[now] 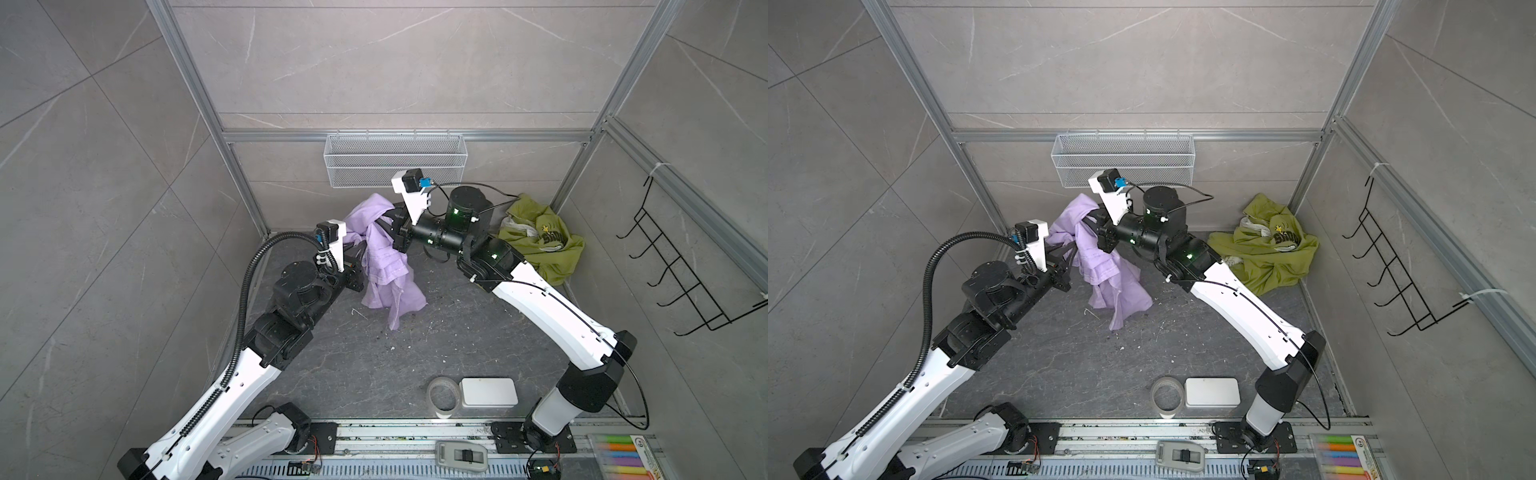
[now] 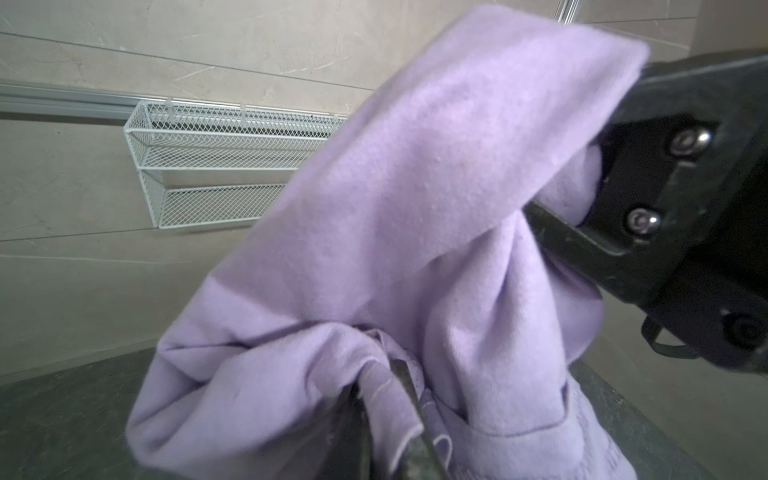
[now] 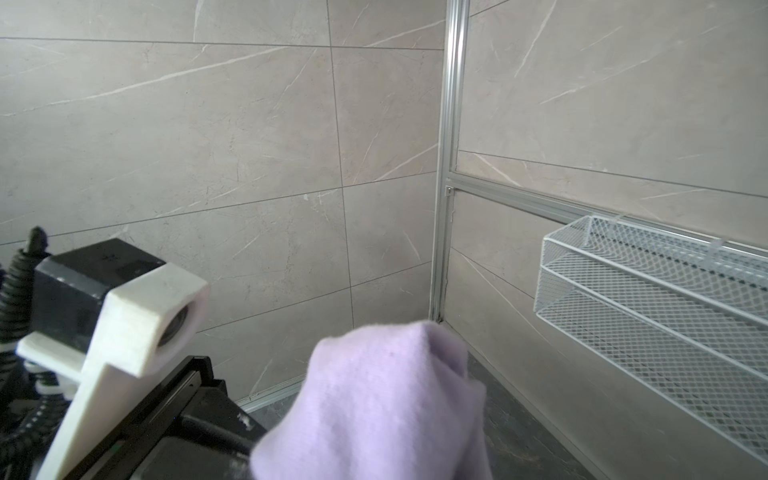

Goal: Pick out a specific cloth from the pile
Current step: 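Swing both grippers holding the purple shirt toward the open table nearer the robot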

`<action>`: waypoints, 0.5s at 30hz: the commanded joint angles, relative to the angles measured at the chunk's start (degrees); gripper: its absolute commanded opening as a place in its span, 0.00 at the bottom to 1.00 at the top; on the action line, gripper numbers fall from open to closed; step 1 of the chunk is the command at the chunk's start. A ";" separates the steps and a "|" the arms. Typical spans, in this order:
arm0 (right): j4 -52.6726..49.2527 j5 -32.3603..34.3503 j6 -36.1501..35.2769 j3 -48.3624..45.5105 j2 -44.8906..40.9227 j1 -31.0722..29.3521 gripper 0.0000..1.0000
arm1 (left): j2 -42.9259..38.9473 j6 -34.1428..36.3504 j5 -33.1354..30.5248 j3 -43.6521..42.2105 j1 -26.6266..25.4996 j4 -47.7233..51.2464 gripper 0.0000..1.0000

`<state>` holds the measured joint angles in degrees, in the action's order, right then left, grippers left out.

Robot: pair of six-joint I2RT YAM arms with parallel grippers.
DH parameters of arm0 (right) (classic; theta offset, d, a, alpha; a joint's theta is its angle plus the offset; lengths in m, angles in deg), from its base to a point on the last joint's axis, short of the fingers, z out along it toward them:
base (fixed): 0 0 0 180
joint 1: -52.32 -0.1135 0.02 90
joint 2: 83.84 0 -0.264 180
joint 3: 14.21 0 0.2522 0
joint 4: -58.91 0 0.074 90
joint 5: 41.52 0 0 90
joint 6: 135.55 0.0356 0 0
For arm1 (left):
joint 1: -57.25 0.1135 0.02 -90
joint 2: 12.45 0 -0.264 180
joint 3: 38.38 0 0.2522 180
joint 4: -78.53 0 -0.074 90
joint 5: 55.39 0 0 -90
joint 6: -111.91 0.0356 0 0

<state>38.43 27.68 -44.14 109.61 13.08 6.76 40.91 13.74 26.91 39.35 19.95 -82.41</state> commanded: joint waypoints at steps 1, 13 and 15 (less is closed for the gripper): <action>1.05 0.14 -1.15 3.55 1.81 -1.66 0.00 | -3.21 2.08 -1.85 0.42 0.01 1.86 0.00; 2.78 -0.10 2.29 4.16 8.09 -2.71 0.00 | -8.55 2.46 -4.06 -1.19 -0.03 8.42 0.00; 3.76 -0.30 3.36 2.60 8.60 -2.75 0.00 | -9.47 2.06 -4.73 -2.45 -0.02 8.92 0.00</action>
<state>38.14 27.72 -42.87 112.47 21.24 4.45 32.59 14.68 23.76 38.08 19.95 -74.43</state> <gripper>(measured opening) 0.063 0.086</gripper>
